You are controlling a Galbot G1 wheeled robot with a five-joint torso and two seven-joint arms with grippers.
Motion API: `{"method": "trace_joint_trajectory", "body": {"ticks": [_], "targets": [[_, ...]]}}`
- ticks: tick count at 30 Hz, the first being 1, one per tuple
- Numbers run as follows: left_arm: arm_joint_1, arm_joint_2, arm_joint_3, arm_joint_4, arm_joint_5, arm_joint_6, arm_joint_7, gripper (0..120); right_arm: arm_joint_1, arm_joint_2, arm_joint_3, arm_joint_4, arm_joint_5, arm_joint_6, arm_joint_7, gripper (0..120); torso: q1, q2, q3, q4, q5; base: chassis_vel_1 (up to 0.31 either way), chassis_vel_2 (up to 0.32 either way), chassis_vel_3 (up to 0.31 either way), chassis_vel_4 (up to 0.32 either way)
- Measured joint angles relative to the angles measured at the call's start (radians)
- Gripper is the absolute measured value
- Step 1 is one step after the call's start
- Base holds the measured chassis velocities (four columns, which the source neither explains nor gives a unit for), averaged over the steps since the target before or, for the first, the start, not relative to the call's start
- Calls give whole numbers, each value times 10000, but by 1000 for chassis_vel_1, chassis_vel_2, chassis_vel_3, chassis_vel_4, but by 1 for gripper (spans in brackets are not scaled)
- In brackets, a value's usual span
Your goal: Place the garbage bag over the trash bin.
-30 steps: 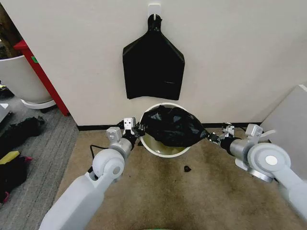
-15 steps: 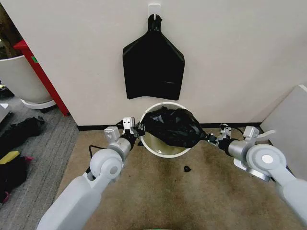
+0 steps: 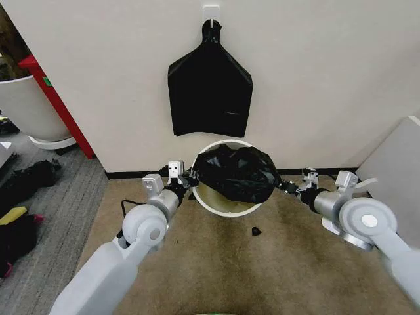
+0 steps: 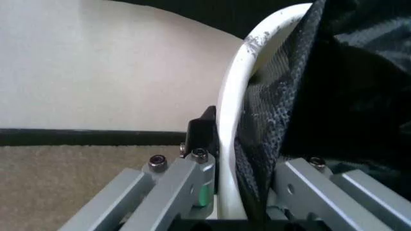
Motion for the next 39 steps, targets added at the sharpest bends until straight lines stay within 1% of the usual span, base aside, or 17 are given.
{"method": "trace_joint_trajectory", "body": {"ticks": [2, 5, 6, 7, 9, 10, 16, 19, 22, 27, 32, 36, 37, 39], "targets": [[-10, 4, -3, 19, 12, 0, -16, 4, -6, -14, -8, 68, -31, 2, 67, 41, 0, 0, 0, 1, 1, 0, 0, 0, 0], [-81, 29, -22, 75, 21, 0, -81, 4, -62, -97, -18, 351, -140, 1, 563, 55, 0, 0, 0, 0, 0, 0, 0, 0, 0], [-95, 41, -35, 76, 17, 0, -96, 4, -91, -121, 2, 400, -152, 1, 676, 57, 0, 0, 0, -1, 1, 0, 0, 0, 0], [-109, 58, -44, 75, 8, -1, -113, 4, -130, -145, 46, 466, -153, 1, 773, 64, 0, 0, 0, -1, 1, 0, 0, 0, 0], [-152, 91, -60, 75, -9, -5, -134, 4, -222, -183, 149, 612, -154, 2, 891, 72, 0, 0, 0, -1, 0, 0, 0, 0, 0], [-152, 91, -60, 75, -9, -5, -134, 4, -222, -183, 149, 612, -154, 2, 891, 72, 0, 0, 0, -1, 0, 0, 0, 0, 0], [-382, 167, -100, 110, -151, -20, -230, 4, -497, -302, 453, 1381, -335, 64, 1111, 97, 0, 0, 0, -1, 0, 0, 0, 0, 0], [-441, 185, -112, 125, -175, -20, -264, 4, -697, -365, 570, 1671, -575, 86, 1105, 100, 0, 0, 0, -1, 1, 0, 0, 0, 0], [-510, 191, -123, 141, -216, -25, -320, 4, -1134, -432, 749, 2093, -1074, 120, 1018, 100, 0, 0, 0, 0, 0, 0, 0, 0, 0], [-573, 180, -124, 140, -296, -26, -377, 4, -1541, -420, 932, 2240, -1279, 223, 907, 100, 0, 0, 0, -3, 0, 0, 0, 0, 0], [-591, 224, -139, 106, -326, -26, -389, 4, -1568, -294, 1074, 2038, -1049, 419, 777, 100, 0, 0, 0, -1, 4, 0, 0, 0, 0], [-565, 305, -165, 219, -292, -34, -361, 4, -1487, -306, 1378, 2181, -359, 469, 983, 100, 0, 0, 0, -1, -1, 0, 0, 0, 0], [-548, 314, -175, 342, -216, -62, -320, 4, -1440, -368, 1577, 2228, 35, 470, 1173, 100, 0, 0, 0, 0, -1, 0, 0, 0, 0], [-537, 355, -187, 356, -203, -80, -292, 4, -1510, -404, 1774, 2222, 214, 465, 1179, 100, 0, 0, 0, 0, 0, 0, 0, 0, 0]]}}
